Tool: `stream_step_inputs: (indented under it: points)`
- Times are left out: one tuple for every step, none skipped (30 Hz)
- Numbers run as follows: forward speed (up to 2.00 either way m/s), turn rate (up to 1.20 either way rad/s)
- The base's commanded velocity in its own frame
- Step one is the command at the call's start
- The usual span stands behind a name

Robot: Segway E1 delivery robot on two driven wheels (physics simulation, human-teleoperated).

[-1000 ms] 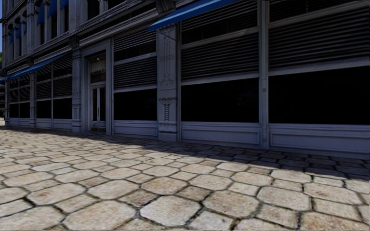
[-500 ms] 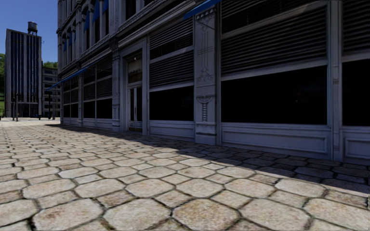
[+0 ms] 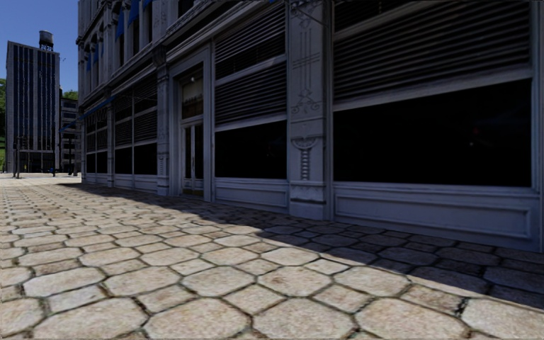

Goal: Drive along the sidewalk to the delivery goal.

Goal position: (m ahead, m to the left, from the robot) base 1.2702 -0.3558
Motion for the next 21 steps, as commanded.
stream_step_inputs:
  points:
    - [1.26,0.00]
    - [1.26,0.00]
    - [1.26,0.00]
    - [1.26,0.00]
    - [1.26,0.00]
    - [1.26,0.00]
    - [1.26,0.00]
    - [1.26,0.00]
    - [1.26,0.00]
    - [1.26,0.00]
    - [1.26,0.00]
    - [1.26,0.00]
    - [1.26,0.00]
    - [1.26,0.00]
    - [1.26,0.00]
    - [1.26,0.00]
    - [1.26,0.00]
    - [1.26,0.00]
    - [1.26,0.00]
    - [1.26,0.00]
    - [1.26,0.00]
